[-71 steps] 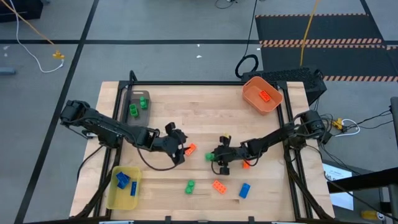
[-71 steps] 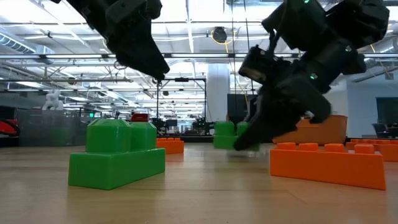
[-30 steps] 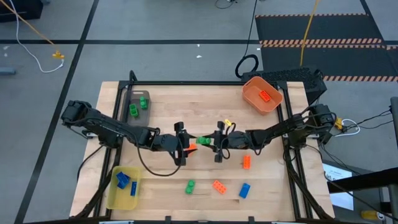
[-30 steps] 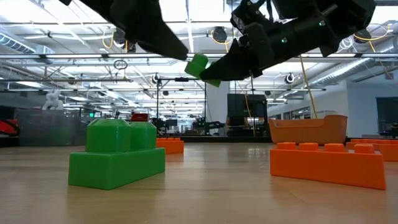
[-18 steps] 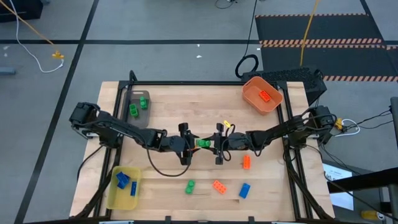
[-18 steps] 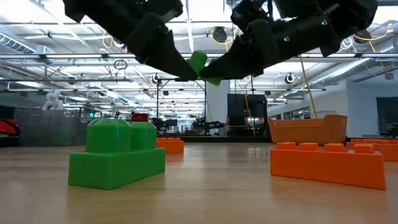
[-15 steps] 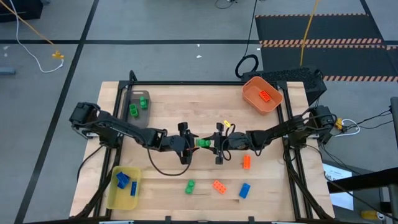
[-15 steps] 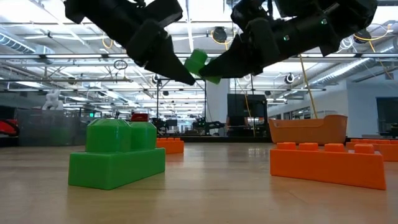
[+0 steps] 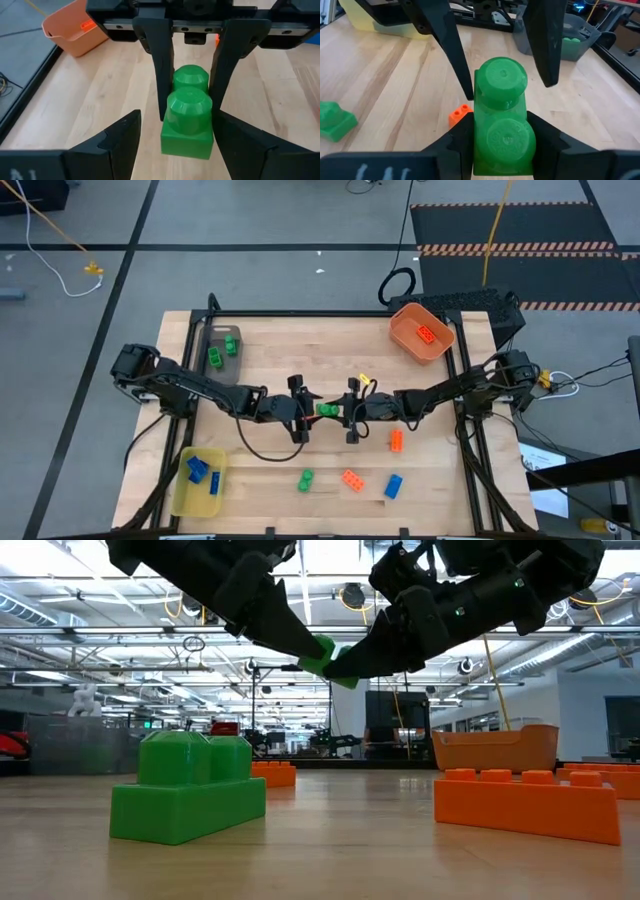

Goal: Sort & place blocks by color
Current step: Put the green game piece into the black bin

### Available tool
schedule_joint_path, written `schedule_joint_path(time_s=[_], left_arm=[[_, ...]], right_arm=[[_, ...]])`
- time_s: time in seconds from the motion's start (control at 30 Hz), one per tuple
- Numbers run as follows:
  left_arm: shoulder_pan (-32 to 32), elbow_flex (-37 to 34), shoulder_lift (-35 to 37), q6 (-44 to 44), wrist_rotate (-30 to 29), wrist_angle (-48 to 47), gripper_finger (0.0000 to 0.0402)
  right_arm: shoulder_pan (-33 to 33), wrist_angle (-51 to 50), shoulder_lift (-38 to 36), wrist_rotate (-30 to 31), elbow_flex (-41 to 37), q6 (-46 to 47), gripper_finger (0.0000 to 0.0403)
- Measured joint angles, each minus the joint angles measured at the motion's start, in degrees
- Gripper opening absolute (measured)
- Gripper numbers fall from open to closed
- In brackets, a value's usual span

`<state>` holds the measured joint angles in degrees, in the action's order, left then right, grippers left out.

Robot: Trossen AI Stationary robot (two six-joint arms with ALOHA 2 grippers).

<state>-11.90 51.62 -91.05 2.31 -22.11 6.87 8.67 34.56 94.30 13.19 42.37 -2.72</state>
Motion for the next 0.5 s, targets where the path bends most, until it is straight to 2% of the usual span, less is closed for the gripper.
schedule_joint_path(time_s=[0.33, 0.5], left_arm=[[0.00, 0.00, -0.96, -1.24, 0.70, 0.96, 0.0236], [-0.16, -0.02, -1.65, -2.07, 0.91, 0.73, 0.0176]], right_arm=[[0.00, 0.77, 0.00, -0.02, 0.00, 0.04, 0.0119], [-0.09, 0.56, 0.04, 0.06, -0.04, 0.04, 0.0119]])
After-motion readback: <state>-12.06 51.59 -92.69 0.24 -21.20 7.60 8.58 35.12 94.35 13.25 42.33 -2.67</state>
